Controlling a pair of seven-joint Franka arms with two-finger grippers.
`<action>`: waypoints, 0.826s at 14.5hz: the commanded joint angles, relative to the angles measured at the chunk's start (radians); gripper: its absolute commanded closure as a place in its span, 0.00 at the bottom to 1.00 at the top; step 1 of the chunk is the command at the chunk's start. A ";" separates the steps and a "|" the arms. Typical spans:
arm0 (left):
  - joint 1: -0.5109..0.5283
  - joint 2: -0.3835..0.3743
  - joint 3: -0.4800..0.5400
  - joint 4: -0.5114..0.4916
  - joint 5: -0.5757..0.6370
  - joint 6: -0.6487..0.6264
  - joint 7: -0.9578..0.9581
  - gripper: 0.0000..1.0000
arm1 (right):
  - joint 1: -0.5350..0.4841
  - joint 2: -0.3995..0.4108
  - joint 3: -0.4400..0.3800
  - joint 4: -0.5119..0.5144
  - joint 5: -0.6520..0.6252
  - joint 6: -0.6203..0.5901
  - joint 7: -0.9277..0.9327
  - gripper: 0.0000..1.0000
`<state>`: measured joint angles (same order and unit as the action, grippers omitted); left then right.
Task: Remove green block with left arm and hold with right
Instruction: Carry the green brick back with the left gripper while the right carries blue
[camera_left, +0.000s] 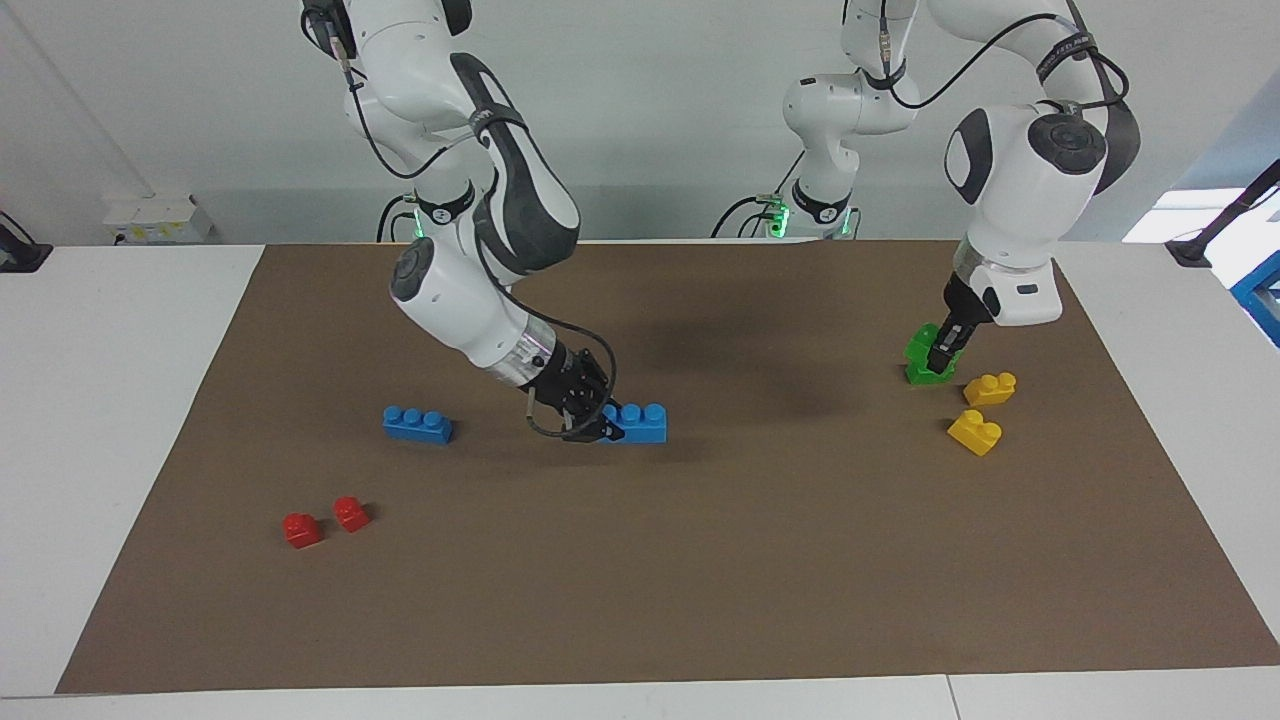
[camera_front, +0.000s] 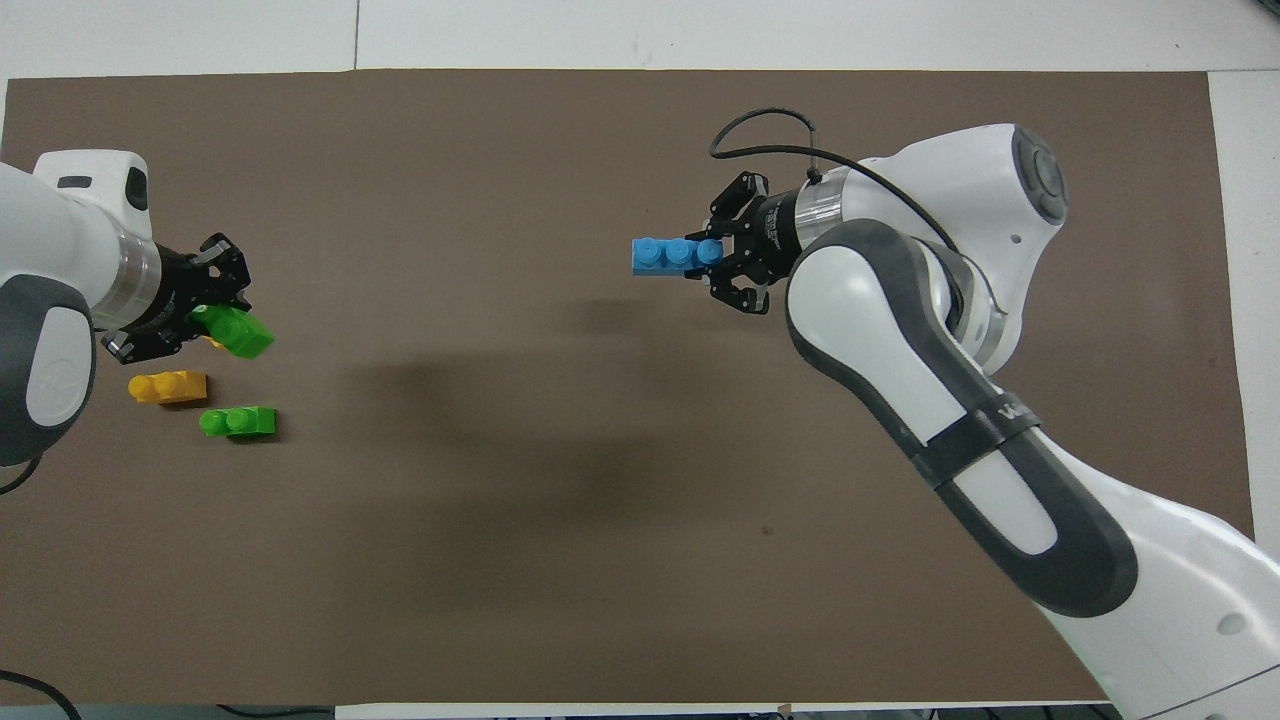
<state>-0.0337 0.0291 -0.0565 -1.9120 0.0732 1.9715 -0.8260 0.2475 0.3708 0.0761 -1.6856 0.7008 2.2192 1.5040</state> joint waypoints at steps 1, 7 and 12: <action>0.037 -0.037 -0.009 -0.106 0.000 0.107 0.074 1.00 | -0.088 0.014 0.014 0.050 -0.017 -0.123 -0.079 1.00; 0.035 0.044 -0.009 -0.180 0.000 0.311 0.058 1.00 | -0.252 0.014 0.014 0.061 -0.017 -0.300 -0.240 1.00; 0.047 0.124 -0.009 -0.182 0.000 0.467 -0.117 1.00 | -0.361 0.028 0.014 0.063 -0.065 -0.374 -0.376 1.00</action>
<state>-0.0026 0.1316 -0.0598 -2.0879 0.0725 2.3681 -0.8544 -0.0771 0.3785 0.0744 -1.6453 0.6778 1.8703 1.1684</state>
